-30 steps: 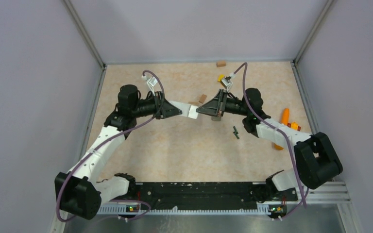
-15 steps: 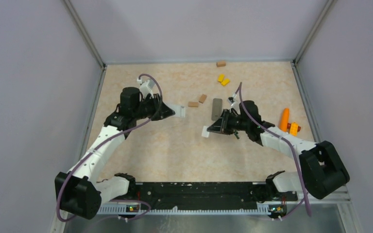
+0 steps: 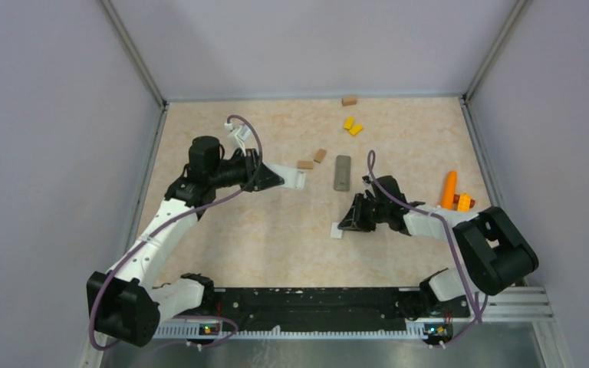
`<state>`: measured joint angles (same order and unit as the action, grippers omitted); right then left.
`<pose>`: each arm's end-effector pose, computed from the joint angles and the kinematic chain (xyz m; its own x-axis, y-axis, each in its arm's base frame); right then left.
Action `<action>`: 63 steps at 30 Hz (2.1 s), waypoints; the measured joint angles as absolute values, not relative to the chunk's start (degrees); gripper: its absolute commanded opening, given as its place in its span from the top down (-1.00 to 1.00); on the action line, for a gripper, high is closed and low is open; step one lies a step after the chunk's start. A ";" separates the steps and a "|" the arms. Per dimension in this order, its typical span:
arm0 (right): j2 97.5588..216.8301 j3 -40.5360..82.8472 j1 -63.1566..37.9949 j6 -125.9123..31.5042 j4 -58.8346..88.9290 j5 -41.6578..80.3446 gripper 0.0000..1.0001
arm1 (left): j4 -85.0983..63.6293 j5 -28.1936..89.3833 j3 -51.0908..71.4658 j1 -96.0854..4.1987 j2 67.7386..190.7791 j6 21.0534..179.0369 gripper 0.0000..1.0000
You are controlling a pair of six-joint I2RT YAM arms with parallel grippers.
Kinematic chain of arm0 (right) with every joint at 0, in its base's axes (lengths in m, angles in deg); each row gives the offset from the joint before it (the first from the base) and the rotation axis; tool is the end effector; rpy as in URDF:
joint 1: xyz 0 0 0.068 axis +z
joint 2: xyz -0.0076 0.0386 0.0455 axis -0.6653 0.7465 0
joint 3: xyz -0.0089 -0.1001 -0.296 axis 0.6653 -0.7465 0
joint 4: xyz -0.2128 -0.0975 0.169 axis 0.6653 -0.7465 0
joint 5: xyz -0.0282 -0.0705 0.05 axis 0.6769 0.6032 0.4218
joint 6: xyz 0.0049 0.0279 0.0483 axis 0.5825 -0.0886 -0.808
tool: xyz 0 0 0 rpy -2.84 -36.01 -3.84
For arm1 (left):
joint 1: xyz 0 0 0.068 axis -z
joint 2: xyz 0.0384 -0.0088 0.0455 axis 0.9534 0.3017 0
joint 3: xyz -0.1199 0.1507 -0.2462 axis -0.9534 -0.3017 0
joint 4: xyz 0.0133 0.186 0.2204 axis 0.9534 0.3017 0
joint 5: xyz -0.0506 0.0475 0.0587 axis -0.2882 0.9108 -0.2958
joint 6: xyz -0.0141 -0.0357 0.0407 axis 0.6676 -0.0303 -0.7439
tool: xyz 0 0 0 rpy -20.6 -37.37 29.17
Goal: Load the batteries into the remote control
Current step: Place the battery cover at the center of the board, then pick up the battery from the center of the board.
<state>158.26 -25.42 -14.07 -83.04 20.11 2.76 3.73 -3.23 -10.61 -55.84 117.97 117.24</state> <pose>0.2257 0.1361 0.1506 -0.9383 0.2062 -0.2777 -0.0376 0.7374 0.6744 0.2420 -0.0991 0.3423 -0.7384 -0.1526 -0.6568 0.4999 0.5298 -0.6851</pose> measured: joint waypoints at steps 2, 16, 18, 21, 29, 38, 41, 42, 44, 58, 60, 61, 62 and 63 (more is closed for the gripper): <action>158.31 -24.79 -14.07 -82.39 18.32 4.85 0.13 | 3.36 -4.58 -10.69 -55.84 117.97 117.20 1.00; 147.44 -18.58 -14.97 -75.22 1.77 19.74 0.16 | -0.55 -14.99 -11.22 -55.86 116.86 116.67 1.00; 146.79 -16.87 -15.53 -73.86 0.66 22.21 0.31 | -2.37 -18.25 -11.94 -55.84 116.05 116.80 1.00; 146.81 -14.88 -15.93 -71.96 -1.05 25.64 0.35 | -4.66 -21.96 -12.75 -55.84 114.45 116.82 1.00; 149.52 -11.91 -16.01 -67.26 -5.70 32.15 0.12 | -7.59 -25.72 -13.05 -55.84 111.06 116.58 1.00; 155.55 -11.89 -16.26 -65.40 -8.15 33.55 0.26 | -8.25 -25.81 -13.14 -55.84 112.18 116.65 1.00; 156.97 -11.89 -16.41 -65.43 -8.41 33.20 0.31 | -8.25 -25.72 -13.14 -55.84 112.51 116.63 1.00; 157.39 -11.87 -16.41 -65.43 -8.43 33.05 0.33 | -8.23 -25.61 -13.14 -55.84 112.51 116.63 1.00; 158.26 -11.58 -16.41 -65.43 -8.61 32.90 0.39 | -8.23 -25.52 -13.14 -55.84 112.51 116.63 1.00; 162.63 -9.09 -16.47 -64.57 -6.68 30.34 0.58 | -7.81 -24.23 -13.16 -55.84 112.51 116.37 1.00; 163.22 -8.66 -16.47 -64.60 -6.18 30.08 0.77 | -7.57 -24.06 -13.14 -55.84 112.51 116.19 1.00; 163.49 -8.52 -16.47 -64.53 -5.94 30.06 0.88 | -7.42 -23.91 -13.14 -55.84 112.51 116.15 1.00; 163.68 -8.39 -16.47 -64.75 -5.68 30.06 0.97 | -7.33 -23.75 -13.14 -55.84 112.51 116.15 1.00; 163.84 -8.28 -16.50 -64.90 -5.50 30.08 1.00 | -7.29 -23.53 -13.14 -55.84 112.51 116.15 1.00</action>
